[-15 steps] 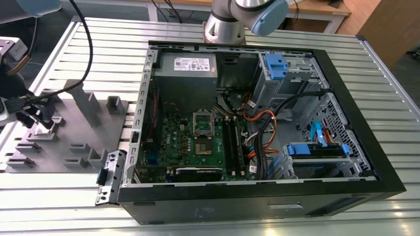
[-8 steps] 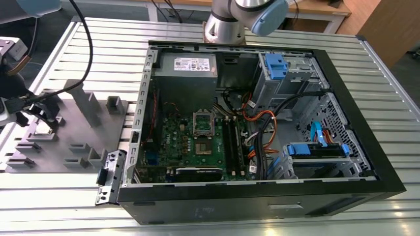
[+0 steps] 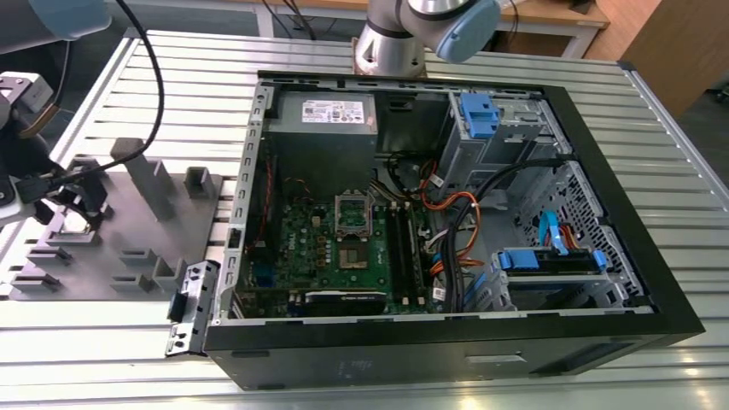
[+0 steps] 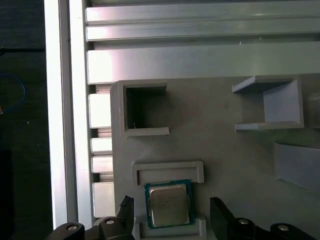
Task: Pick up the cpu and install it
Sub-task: 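Pick up the cpu and move it towards the insertion slot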
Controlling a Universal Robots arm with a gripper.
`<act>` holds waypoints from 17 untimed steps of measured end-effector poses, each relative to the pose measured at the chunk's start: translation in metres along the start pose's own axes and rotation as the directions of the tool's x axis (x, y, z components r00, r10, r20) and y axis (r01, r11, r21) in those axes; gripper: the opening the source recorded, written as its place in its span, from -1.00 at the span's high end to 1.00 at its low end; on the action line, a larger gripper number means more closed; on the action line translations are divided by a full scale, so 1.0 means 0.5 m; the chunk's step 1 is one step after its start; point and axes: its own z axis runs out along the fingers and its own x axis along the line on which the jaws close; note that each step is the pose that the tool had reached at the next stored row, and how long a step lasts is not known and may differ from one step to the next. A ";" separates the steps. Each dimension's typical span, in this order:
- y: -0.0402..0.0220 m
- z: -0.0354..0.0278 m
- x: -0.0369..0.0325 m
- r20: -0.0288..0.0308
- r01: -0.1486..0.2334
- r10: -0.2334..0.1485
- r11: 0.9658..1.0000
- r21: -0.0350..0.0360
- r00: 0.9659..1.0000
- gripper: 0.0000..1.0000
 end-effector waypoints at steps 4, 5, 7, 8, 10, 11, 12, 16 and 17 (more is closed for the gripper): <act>0.000 0.005 -0.001 -0.001 0.004 -0.004 1.000 0.000 1.000 -0.41; 0.000 0.007 -0.001 -0.001 0.005 -0.005 1.000 0.000 1.000 -0.41; 0.000 0.007 -0.002 -0.001 0.005 -0.005 1.000 0.000 1.000 -0.41; 0.000 0.007 -0.002 -0.001 0.005 -0.005 1.000 0.000 1.000 -0.41; 0.000 0.008 -0.002 -0.001 0.006 -0.006 1.000 0.000 1.000 -0.41; 0.000 0.008 -0.002 -0.001 0.006 -0.006 1.000 0.000 1.000 -0.41; 0.000 0.008 -0.002 0.000 0.008 -0.008 1.000 0.000 1.000 -0.41; 0.000 0.009 -0.003 -0.001 0.024 -0.024 1.000 0.000 1.000 -0.41; 0.000 0.010 -0.003 -0.001 0.028 -0.028 1.000 0.000 1.000 -0.41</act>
